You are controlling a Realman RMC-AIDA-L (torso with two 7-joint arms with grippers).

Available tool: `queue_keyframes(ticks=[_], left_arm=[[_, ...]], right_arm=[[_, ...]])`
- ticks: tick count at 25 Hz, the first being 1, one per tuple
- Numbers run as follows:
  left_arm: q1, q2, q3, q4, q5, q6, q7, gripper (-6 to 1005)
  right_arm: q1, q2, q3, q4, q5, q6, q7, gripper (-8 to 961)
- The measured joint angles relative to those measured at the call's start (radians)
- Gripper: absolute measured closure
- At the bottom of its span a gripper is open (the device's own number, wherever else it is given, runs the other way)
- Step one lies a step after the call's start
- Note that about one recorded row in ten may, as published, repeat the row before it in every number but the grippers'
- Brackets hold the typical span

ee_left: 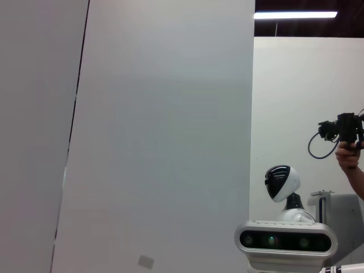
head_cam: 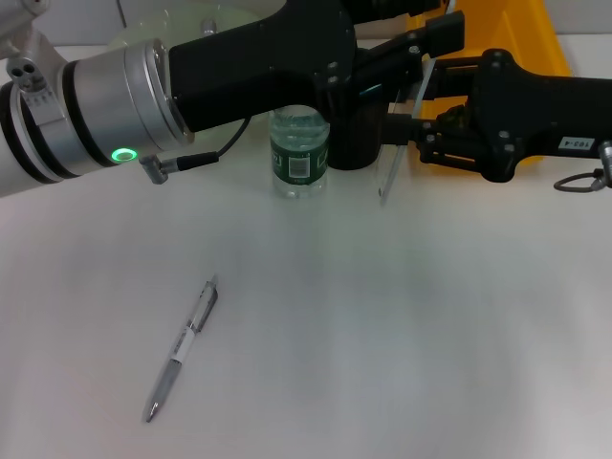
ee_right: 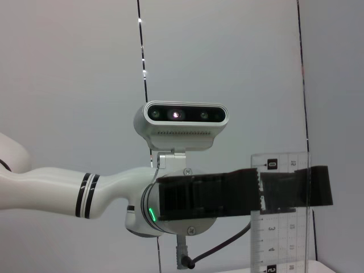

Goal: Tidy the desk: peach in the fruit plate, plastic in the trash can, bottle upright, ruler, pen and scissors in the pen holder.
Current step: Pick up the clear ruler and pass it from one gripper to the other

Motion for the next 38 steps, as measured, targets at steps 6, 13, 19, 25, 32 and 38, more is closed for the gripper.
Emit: queue_keyframes(ticks=[6,13,19,25,32,38], left_arm=[[0.002,0.001,0.0,0.005,0.001,0.0,0.004,612],[0.004,0.002,-0.001,0.009,0.001,-0.001,0.005,612],[0.005,0.002,-0.001,0.009,0.002,0.0,0.005,612],[0.005,0.002,-0.001,0.009,0.003,0.001,0.004,566],[0.004,0.002,-0.001,0.009,0.004,-0.004,0.005,548],[0.003,0.002,-0.002,0.011,0.004,-0.005,0.006,524]], right_arm=[[0.001,0.0,0.001,0.0,0.0,0.001,0.0,575],[0.001,0.0,0.001,0.0,0.0,0.001,0.0,576],[-0.002,0.0,0.0,0.0,0.0,0.002,0.0,577],[-0.003,0.0,0.0,0.0,0.0,0.004,0.0,577],[-0.005,0.002,0.0,-0.006,0.0,0.004,0.0,576],[-0.005,0.006,0.0,-0.007,0.0,0.003,-0.004,577]])
